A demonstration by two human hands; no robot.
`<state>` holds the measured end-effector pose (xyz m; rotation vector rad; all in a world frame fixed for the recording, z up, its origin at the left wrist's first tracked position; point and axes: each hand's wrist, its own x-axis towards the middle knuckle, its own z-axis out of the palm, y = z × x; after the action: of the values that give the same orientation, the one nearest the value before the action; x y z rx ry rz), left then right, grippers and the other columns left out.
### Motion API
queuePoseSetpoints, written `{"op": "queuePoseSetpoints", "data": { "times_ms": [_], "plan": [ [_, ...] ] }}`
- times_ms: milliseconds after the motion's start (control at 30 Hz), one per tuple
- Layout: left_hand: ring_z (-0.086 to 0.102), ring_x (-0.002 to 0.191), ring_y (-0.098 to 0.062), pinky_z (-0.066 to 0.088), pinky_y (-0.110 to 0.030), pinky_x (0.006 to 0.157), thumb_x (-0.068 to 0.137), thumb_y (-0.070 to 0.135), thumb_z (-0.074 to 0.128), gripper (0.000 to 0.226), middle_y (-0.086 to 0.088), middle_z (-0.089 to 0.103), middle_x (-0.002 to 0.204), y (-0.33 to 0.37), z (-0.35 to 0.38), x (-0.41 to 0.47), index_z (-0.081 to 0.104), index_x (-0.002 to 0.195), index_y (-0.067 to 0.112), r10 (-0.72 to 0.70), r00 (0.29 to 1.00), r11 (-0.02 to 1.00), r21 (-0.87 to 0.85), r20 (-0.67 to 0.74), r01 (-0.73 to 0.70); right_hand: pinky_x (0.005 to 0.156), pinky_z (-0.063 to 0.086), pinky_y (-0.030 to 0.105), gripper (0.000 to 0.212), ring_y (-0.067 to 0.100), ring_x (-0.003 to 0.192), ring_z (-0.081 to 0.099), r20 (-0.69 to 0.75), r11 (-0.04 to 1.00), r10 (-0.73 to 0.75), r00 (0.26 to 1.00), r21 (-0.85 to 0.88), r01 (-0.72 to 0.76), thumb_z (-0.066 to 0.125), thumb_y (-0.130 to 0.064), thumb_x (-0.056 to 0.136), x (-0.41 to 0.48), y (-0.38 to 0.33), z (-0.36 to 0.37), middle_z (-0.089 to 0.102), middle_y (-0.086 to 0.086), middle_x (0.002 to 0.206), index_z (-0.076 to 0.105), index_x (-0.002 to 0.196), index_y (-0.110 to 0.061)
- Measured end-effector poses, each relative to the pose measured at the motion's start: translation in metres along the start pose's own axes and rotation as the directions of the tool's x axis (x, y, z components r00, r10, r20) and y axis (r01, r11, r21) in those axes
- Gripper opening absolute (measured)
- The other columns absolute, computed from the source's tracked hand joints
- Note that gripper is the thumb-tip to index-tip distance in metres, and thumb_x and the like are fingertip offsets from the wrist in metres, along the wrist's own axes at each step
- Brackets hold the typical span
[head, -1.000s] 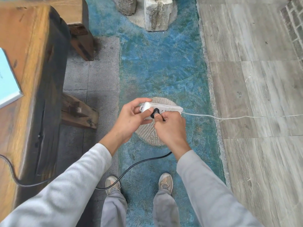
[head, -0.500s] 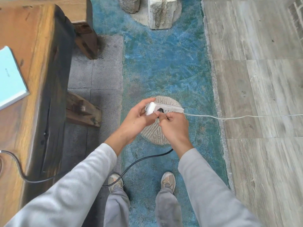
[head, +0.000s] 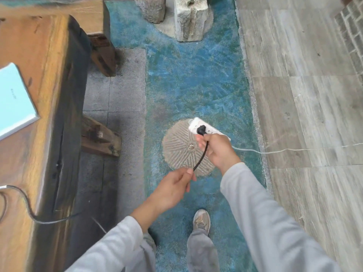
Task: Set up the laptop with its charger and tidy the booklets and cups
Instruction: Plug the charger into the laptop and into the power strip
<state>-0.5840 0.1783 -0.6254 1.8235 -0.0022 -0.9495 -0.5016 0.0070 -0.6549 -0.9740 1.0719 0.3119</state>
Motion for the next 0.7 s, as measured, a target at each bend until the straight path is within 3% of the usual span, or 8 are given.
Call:
{"op": "queuePoseSetpoints", "data": {
  "times_ms": [133, 267, 400, 533, 633, 700],
  "plan": [
    [0.04, 0.055, -0.007, 0.038, -0.027, 0.058, 0.104, 0.04, 0.044, 0.034, 0.01, 0.044, 0.058, -0.011, -0.052, -0.039, 0.064, 0.084, 0.021, 0.054, 0.997, 0.973, 0.222, 0.062, -0.066, 0.045, 0.05, 0.018, 0.014, 0.013, 0.054, 0.061, -0.106, 1.0, 0.006, 0.994, 0.02, -0.004, 0.048, 0.007, 0.098, 0.02, -0.013, -0.023, 0.069, 0.012, 0.072, 0.059, 0.107, 0.009],
    [0.043, 0.052, -0.01, 0.036, -0.028, 0.055, 0.095, 0.063, 0.045, 0.046, 0.006, 0.043, 0.055, -0.015, -0.099, -0.09, 0.057, 0.072, 0.025, 0.044, 0.999, 0.986, 0.162, -0.026, -0.039, 0.047, 0.051, 0.016, 0.027, 0.014, 0.065, 0.057, -0.244, 0.993, 0.0, 0.97, 0.118, 0.03, 0.037, 0.011, 0.1, 0.037, -0.02, -0.041, 0.059, 0.015, 0.084, 0.052, 0.12, 0.002],
    [0.041, 0.039, -0.01, 0.033, -0.024, 0.043, 0.099, 0.057, 0.044, 0.044, 0.008, 0.042, 0.05, -0.01, -0.103, -0.093, 0.05, 0.067, 0.026, 0.003, 0.992, 0.995, 0.103, -0.122, 0.01, 0.072, 0.059, 0.018, 0.017, 0.01, 0.069, 0.065, -0.143, 0.957, 0.037, 0.989, 0.291, 0.006, 0.041, -0.004, 0.106, 0.027, 0.006, -0.017, 0.062, 0.009, 0.089, 0.057, 0.101, -0.001],
    [0.034, 0.04, -0.003, 0.028, -0.018, 0.042, 0.103, 0.046, 0.046, 0.045, 0.014, 0.043, 0.048, -0.003, -0.096, -0.058, 0.052, 0.061, 0.032, -0.006, 0.975, 0.996, 0.082, -0.222, 0.025, 0.062, 0.056, 0.019, 0.011, 0.017, 0.079, 0.066, -0.011, 0.923, 0.133, 0.991, 0.366, -0.119, 0.051, 0.002, 0.1, 0.003, 0.044, 0.029, 0.066, 0.017, 0.102, 0.058, 0.106, 0.008],
    [0.039, 0.039, -0.004, 0.033, -0.023, 0.048, 0.102, 0.041, 0.047, 0.042, 0.012, 0.05, 0.05, -0.004, -0.094, -0.028, 0.058, 0.066, 0.025, -0.051, 0.964, 0.989, 0.118, -0.26, 0.084, 0.061, 0.057, 0.026, 0.021, 0.019, 0.071, 0.065, 0.09, 0.949, 0.178, 0.98, 0.249, -0.195, 0.045, 0.006, 0.099, -0.021, 0.079, 0.068, 0.067, 0.014, 0.08, 0.061, 0.085, 0.004],
    [0.046, 0.043, -0.008, 0.036, -0.025, 0.05, 0.103, 0.037, 0.046, 0.04, 0.005, 0.061, 0.06, -0.009, -0.095, -0.011, 0.063, 0.071, 0.021, -0.103, 0.96, 0.973, 0.175, -0.261, 0.152, 0.058, 0.053, 0.027, 0.029, 0.02, 0.062, 0.062, 0.163, 0.97, 0.18, 0.97, 0.132, -0.202, 0.04, 0.001, 0.101, -0.034, 0.106, 0.09, 0.064, 0.014, 0.071, 0.062, 0.083, -0.001]
  ]
}}
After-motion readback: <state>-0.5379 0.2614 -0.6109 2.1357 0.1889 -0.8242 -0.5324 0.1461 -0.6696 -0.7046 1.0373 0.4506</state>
